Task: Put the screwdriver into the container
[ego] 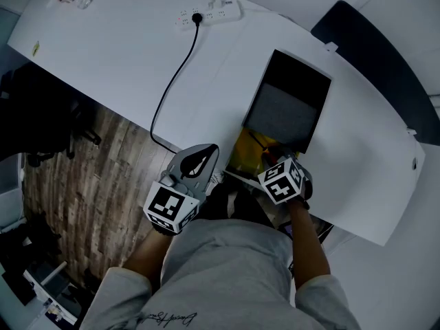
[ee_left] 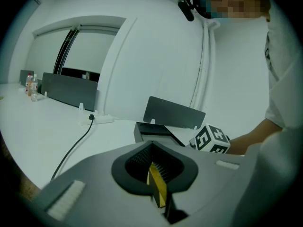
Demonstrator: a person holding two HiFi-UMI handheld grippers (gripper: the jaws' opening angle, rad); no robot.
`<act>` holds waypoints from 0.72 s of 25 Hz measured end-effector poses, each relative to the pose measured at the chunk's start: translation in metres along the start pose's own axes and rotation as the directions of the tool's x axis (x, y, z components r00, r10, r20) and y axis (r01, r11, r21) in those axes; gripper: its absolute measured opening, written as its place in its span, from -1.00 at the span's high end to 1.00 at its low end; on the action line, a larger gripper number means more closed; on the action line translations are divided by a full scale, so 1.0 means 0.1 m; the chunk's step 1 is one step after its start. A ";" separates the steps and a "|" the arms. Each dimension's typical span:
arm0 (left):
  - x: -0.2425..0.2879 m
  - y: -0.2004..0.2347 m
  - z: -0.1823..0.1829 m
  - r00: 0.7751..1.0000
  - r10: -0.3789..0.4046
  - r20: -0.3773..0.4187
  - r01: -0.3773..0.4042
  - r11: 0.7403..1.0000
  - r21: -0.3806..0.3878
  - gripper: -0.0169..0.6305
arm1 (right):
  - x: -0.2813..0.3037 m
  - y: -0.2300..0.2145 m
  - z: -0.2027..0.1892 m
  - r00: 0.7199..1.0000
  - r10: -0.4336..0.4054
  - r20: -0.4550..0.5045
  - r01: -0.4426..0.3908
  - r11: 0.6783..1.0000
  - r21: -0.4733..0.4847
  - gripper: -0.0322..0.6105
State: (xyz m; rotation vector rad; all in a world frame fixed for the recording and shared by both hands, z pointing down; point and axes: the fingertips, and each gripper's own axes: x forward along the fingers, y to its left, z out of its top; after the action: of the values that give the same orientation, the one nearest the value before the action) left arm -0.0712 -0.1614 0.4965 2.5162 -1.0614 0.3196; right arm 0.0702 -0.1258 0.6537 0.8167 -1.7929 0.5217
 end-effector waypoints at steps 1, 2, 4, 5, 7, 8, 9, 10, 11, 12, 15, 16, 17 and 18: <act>0.00 0.01 0.00 1.000 -0.001 -0.001 0.001 1.000 -0.001 0.95 | 0.01 0.00 0.00 1.000 -0.002 -0.009 0.001 1.000 -0.004 0.63; 0.00 0.01 -0.01 1.000 -0.002 -0.002 0.002 1.000 -0.002 0.95 | 0.03 0.00 -0.01 1.000 -0.003 -0.018 0.003 1.000 -0.008 0.63; 0.00 0.02 -0.02 1.000 -0.003 -0.004 0.003 1.000 -0.003 0.95 | 0.05 -0.01 -0.02 0.999 -0.004 -0.032 0.004 1.000 -0.014 0.63; 0.00 0.02 -0.02 1.000 -0.003 -0.004 0.003 1.000 -0.004 0.95 | 0.07 -0.01 -0.02 0.999 -0.004 -0.038 0.003 1.000 -0.016 0.63; 0.00 0.04 -0.03 1.000 -0.002 -0.006 0.002 1.000 -0.006 0.95 | 0.09 -0.01 -0.02 0.999 -0.002 -0.050 0.001 1.000 -0.019 0.63; -0.01 0.05 -0.03 1.000 -0.002 -0.006 0.001 1.000 -0.007 0.95 | 0.09 -0.01 -0.01 0.998 0.000 -0.055 -0.001 1.000 -0.022 0.63; -0.01 0.06 -0.03 1.000 -0.001 -0.006 0.001 1.000 -0.008 0.95 | 0.10 -0.01 -0.01 0.998 0.001 -0.061 -0.002 1.000 -0.026 0.63; -0.01 0.07 -0.03 1.000 -0.001 -0.006 0.001 1.000 -0.008 0.95 | 0.11 0.00 -0.01 0.998 0.001 -0.065 -0.003 1.000 -0.029 0.63; -0.01 0.07 -0.03 1.000 -0.001 -0.005 0.001 1.000 -0.008 0.95 | 0.12 0.00 -0.01 0.998 0.001 -0.069 -0.003 0.999 -0.033 0.63; -0.01 0.08 -0.04 1.000 -0.001 -0.006 0.001 1.000 -0.008 0.95 | 0.13 0.00 -0.01 0.997 0.001 -0.072 -0.003 0.999 -0.036 0.63; -0.01 0.09 -0.04 1.000 0.002 -0.008 -0.002 1.000 -0.010 0.95 | 0.14 0.00 -0.01 0.997 0.003 -0.077 -0.006 0.999 -0.038 0.63; -0.01 0.09 -0.04 1.000 0.003 -0.009 -0.003 1.000 -0.010 0.95 | 0.14 0.00 -0.01 0.997 0.004 -0.077 -0.007 0.999 -0.038 0.63; -0.01 0.10 -0.04 1.000 0.003 -0.009 -0.003 1.000 -0.011 0.95 | 0.14 0.00 -0.01 0.997 0.004 -0.078 -0.007 0.999 -0.038 0.63; -0.01 0.10 -0.05 1.000 0.004 -0.009 -0.004 1.000 -0.011 0.95 | 0.15 0.00 -0.01 0.997 0.004 -0.079 -0.007 0.999 -0.039 0.63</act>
State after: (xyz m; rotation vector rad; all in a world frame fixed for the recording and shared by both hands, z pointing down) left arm -0.0799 -0.1651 0.5027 2.5007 -1.0619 0.3248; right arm 0.0680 -0.1293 0.6679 0.7545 -1.7285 0.5142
